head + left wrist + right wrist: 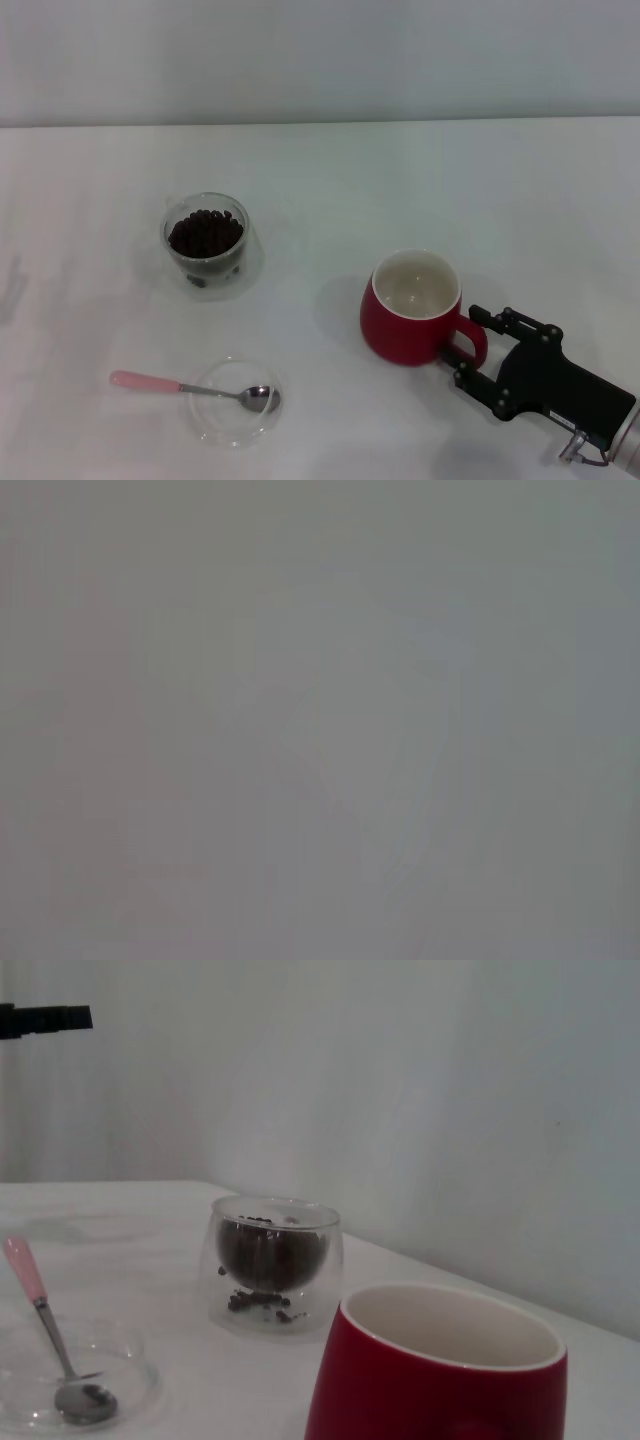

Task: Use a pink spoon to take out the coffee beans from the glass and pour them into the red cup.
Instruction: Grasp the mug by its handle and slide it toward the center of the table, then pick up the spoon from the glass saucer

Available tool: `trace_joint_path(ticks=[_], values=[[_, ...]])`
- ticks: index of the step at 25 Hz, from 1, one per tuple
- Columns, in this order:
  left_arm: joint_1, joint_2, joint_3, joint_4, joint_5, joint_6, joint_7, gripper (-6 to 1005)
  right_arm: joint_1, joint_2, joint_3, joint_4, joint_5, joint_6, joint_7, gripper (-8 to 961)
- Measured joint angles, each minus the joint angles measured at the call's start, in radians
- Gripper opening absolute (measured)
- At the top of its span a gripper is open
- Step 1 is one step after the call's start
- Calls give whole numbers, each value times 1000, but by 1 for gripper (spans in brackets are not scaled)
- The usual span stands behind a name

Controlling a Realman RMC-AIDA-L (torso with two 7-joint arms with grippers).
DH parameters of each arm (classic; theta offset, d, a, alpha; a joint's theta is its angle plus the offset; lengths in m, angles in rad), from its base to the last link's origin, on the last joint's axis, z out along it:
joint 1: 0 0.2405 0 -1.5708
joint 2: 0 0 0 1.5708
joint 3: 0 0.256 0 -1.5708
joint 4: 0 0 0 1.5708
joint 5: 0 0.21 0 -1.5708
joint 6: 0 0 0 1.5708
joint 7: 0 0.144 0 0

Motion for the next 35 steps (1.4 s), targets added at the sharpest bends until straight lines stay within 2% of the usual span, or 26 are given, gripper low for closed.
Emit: trace_joint_path(ticks=[7,11,17,23,24,25,26,27,31,35], values=[[0,0,0,4,0,10,0,879,-9,-6,24,8,0,-41,16,736],[0,0,1,5,0,14,0,878,-12,-11,61,70,0,-165,32,878],[0,-1,6,-2,5,-25,-9,878,-14,-30,186,184,0,-424,57,877],[-6,-4,7,-66,17,-90,-102,878,-14,-67,395,200,0,-513,52,876],[-8,-5,8,-93,35,-110,-178,878,-14,-74,425,198,0,-519,52,876],[-8,-5,8,-93,35,-110,-178,877,-11,-79,460,196,0,-522,52,875],[-3,-5,8,-114,66,-117,-341,877,-5,-84,497,192,0,-520,55,875],[-2,-5,8,-118,76,-117,-388,877,5,-85,543,191,0,-510,57,875],[3,-5,8,-151,139,-111,-630,878,66,-70,663,189,1,-441,56,874],[23,-2,8,-169,220,-70,-834,878,121,-63,675,167,-1,-327,49,874]])
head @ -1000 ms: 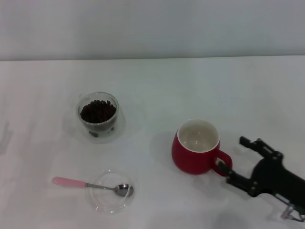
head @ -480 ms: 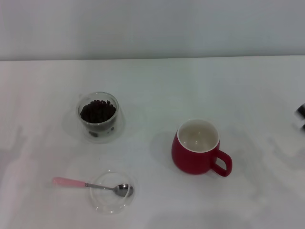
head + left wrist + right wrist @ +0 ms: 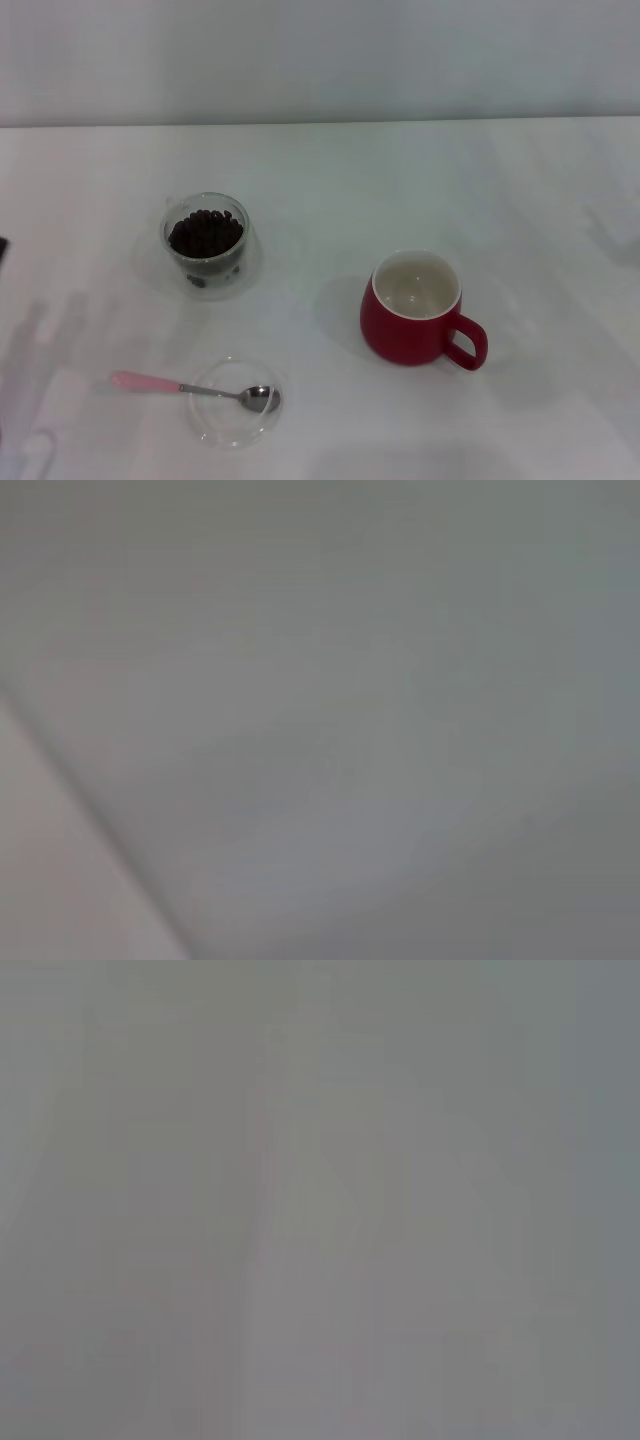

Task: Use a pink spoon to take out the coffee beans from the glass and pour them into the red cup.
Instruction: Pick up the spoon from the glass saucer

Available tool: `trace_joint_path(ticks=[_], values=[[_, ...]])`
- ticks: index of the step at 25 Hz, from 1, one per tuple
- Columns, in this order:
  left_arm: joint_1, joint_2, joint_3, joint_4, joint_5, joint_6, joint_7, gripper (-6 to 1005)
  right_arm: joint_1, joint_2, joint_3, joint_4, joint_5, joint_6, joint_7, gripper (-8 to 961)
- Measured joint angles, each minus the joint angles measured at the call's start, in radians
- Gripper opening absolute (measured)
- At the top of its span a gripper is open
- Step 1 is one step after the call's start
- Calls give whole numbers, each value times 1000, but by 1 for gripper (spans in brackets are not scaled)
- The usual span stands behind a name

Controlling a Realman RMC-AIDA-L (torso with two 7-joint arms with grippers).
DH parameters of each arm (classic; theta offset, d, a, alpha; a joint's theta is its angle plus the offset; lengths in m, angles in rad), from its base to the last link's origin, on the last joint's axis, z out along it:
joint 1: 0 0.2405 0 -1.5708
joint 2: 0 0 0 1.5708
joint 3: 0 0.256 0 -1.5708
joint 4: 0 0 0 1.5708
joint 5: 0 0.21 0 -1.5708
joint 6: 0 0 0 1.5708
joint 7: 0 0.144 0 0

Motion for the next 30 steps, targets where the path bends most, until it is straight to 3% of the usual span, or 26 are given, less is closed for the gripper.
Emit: trace_joint_path(ticks=[5,16,30], values=[[32,0,0,2,148,50,-75,879,24,3,1,-49,-6,89,-18,874],[78,-3,0,-10,247,60,-55,878,33,13,3,-66,-8,130,-56,874],[63,-2,-1,-18,370,144,-76,879,26,30,2,-66,-8,144,-85,874]])
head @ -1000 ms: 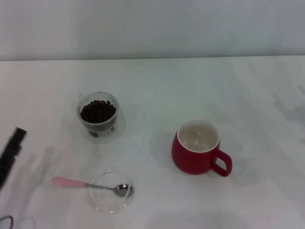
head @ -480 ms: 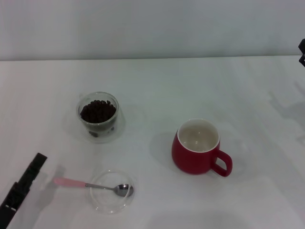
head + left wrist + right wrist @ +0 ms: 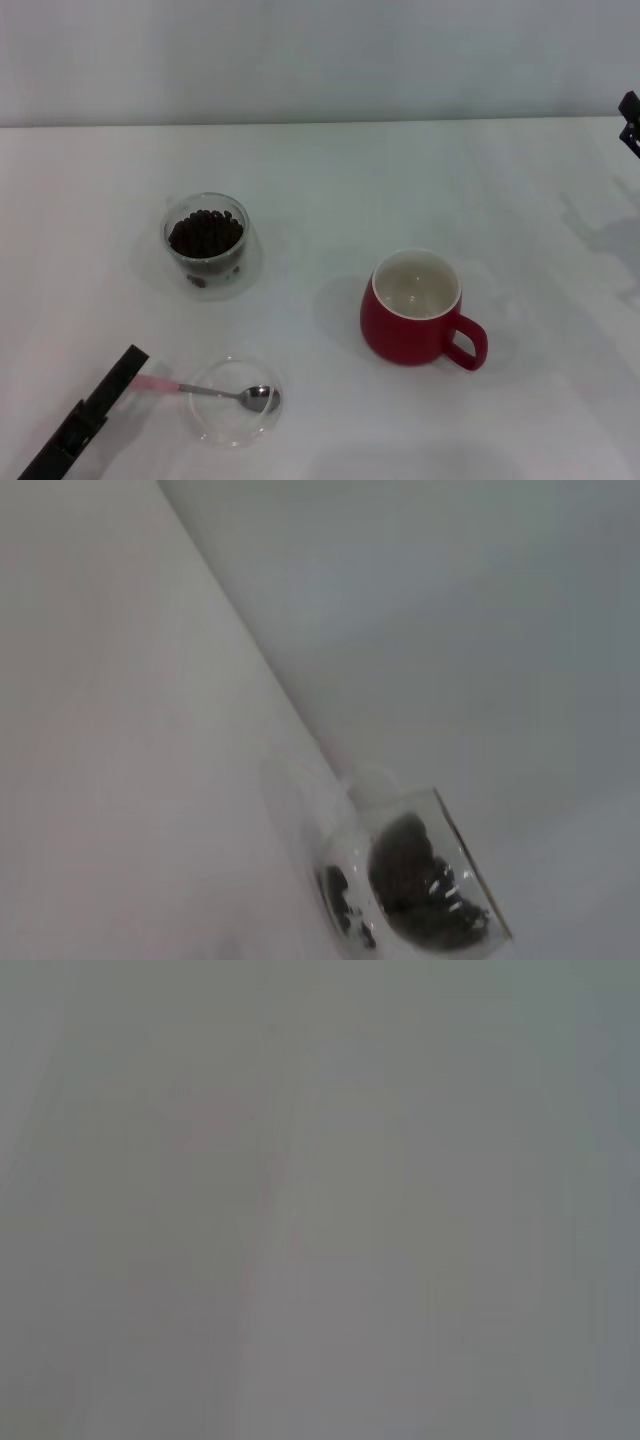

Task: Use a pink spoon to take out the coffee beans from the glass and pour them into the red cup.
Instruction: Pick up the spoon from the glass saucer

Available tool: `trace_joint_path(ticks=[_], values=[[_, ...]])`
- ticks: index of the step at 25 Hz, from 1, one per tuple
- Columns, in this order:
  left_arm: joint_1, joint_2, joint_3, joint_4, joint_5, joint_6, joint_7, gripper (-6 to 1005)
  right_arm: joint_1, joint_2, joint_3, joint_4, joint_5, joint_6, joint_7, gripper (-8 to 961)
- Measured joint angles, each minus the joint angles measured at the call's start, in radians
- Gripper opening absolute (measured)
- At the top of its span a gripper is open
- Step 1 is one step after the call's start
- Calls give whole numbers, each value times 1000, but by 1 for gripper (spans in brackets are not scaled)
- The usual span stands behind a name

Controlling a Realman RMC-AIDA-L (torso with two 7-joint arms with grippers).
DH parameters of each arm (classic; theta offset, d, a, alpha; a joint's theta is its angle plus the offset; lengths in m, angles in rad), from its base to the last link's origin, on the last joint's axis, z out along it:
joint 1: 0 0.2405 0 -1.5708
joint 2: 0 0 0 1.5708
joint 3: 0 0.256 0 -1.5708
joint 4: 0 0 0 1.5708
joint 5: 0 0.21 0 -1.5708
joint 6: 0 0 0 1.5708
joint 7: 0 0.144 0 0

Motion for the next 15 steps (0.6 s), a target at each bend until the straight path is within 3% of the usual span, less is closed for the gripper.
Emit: trace_joint_path(ticks=[15], values=[[-30,-1,-7,6,94,-20,4,878,-25,14,-3,2,-2,-8,0,874]])
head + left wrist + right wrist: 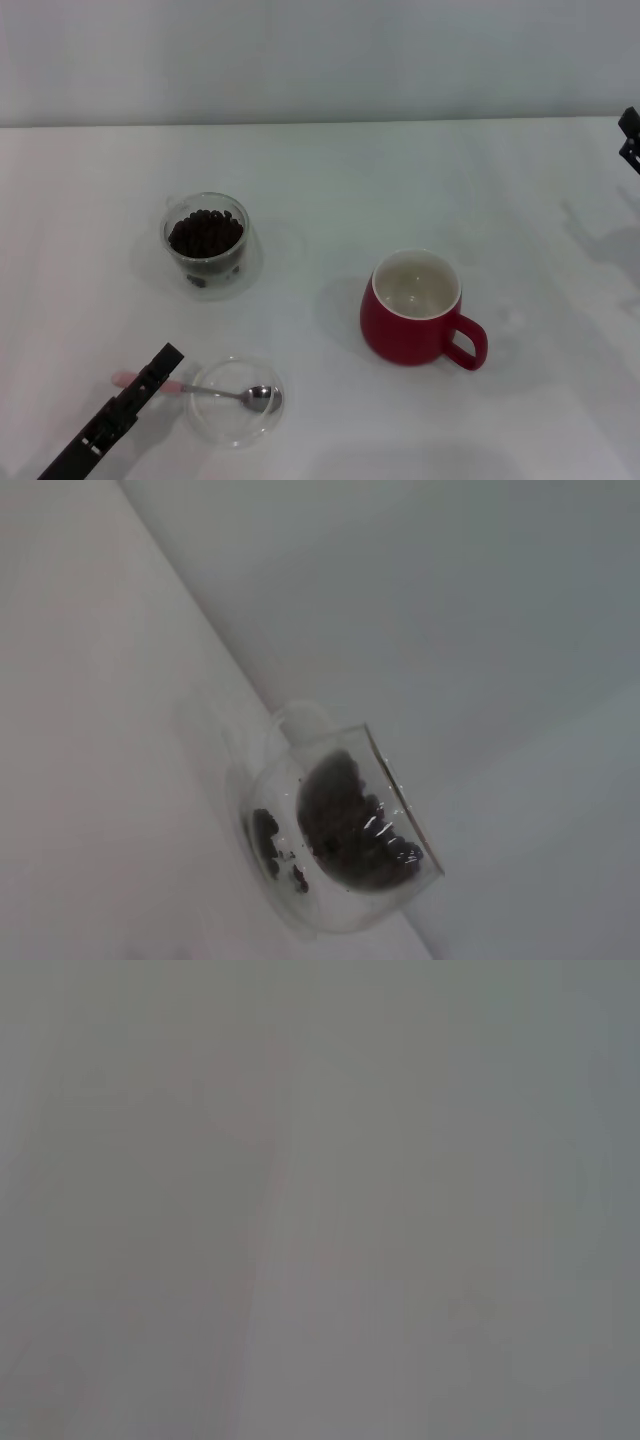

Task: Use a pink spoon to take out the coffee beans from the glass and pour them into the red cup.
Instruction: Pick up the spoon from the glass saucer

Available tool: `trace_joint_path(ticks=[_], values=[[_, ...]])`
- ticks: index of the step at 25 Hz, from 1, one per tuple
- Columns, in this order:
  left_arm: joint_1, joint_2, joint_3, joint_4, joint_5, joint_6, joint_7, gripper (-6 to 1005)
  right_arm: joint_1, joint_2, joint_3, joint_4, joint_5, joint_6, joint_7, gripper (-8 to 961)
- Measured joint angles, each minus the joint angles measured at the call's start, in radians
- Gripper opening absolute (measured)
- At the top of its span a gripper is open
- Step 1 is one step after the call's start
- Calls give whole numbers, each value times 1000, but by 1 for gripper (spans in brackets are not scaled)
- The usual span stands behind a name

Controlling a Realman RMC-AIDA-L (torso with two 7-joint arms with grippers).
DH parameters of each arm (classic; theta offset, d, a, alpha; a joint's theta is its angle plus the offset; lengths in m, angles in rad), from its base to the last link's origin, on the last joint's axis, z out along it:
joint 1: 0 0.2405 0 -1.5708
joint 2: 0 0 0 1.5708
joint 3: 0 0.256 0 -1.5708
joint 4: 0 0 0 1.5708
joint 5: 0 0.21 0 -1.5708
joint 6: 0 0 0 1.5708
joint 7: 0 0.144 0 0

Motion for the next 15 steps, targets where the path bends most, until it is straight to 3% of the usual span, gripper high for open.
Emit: trace_joint_path(ticks=[13,15], values=[[10,3,0,-2,0,-3,-30,852,-21,5,1,3,0,-23,4,875],[11,3,0,-3,-2,-1,-36,797,-22,5,0,6,0,-31,5,875]])
